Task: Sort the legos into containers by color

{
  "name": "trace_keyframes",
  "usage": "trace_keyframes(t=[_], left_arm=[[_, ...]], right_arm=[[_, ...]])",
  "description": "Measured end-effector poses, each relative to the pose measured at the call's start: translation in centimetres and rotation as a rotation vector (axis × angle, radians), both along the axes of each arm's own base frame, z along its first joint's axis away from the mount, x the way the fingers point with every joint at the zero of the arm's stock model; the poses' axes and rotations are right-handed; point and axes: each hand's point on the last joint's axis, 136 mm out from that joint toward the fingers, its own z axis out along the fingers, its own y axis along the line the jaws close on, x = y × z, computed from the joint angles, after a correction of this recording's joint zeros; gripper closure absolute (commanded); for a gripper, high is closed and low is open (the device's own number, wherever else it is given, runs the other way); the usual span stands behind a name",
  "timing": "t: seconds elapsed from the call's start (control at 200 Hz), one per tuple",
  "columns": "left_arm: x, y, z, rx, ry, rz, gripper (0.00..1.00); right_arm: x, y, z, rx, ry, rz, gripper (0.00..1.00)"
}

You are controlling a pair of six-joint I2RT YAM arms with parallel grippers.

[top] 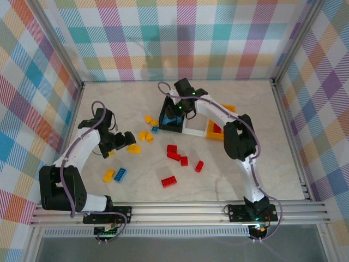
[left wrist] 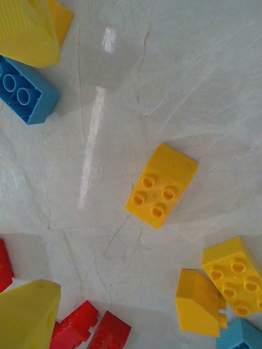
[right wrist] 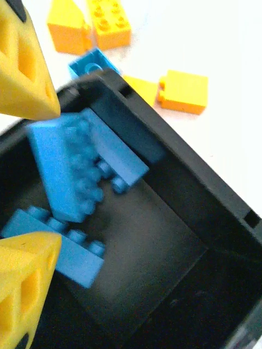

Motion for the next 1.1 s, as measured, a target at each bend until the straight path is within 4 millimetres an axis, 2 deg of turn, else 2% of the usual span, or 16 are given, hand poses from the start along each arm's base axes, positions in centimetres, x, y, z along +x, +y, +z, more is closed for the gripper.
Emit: trace_keyframes(t=[0.09,0.19,0.285,0.365,0.44,0.53,0.61,0.75,0.915,1.1], left_arm=[[0.0,-0.2,-0.3,-0.01,0.01,-0.003,0.0],[0.0,-0.6,-0.6,-0.016,0.02,-0.013,0.0],[0.2,-1.1,-0.7,-0.018,0.019,-0.029,0.0],[0.4,-1.6,-0.7,-0.019,0.01,-0.044,0.0],[0.4,-2.3,-1.0,-0.021,0.014,-0.055,0.0],[0.6,-2.9,-1.6,-0.022,0.027,-0.066,0.0],[0.5,-3.4,-2.0,-0.019,0.043,-0.076,0.0],[0.5,-4.0,-2.0,-0.016,0.047,-0.087,0.0],[0.9,-4.2,-1.6,-0.016,0.034,-0.09,0.0],[0.8,-3.9,-1.7,0.001,0.039,-0.088,0.0]], right_arm=[[-2.1,-1.0,2.3,0.018,-0.005,0.009,0.4],[-5.3,-2.8,4.7,0.036,0.001,0.009,0.4],[-9.0,-5.3,5.0,0.018,0.056,-0.045,0.4],[-12.4,-7.8,3.3,-0.012,0.165,-0.135,0.4],[-15.7,-9.9,0.6,-0.058,0.305,-0.233,0.4],[-18.9,-11.6,-2.7,-0.115,0.451,-0.346,0.4],[-21.2,-12.7,-4.7,-0.151,0.55,-0.437,0.4],[-22.9,-12.7,-6.0,-0.14,0.646,-0.551,0.4],[-22.9,-12.2,-6.4,-0.107,0.692,-0.622,0.4],[-23.1,-11.8,-8.0,-0.119,0.753,-0.668,0.43]])
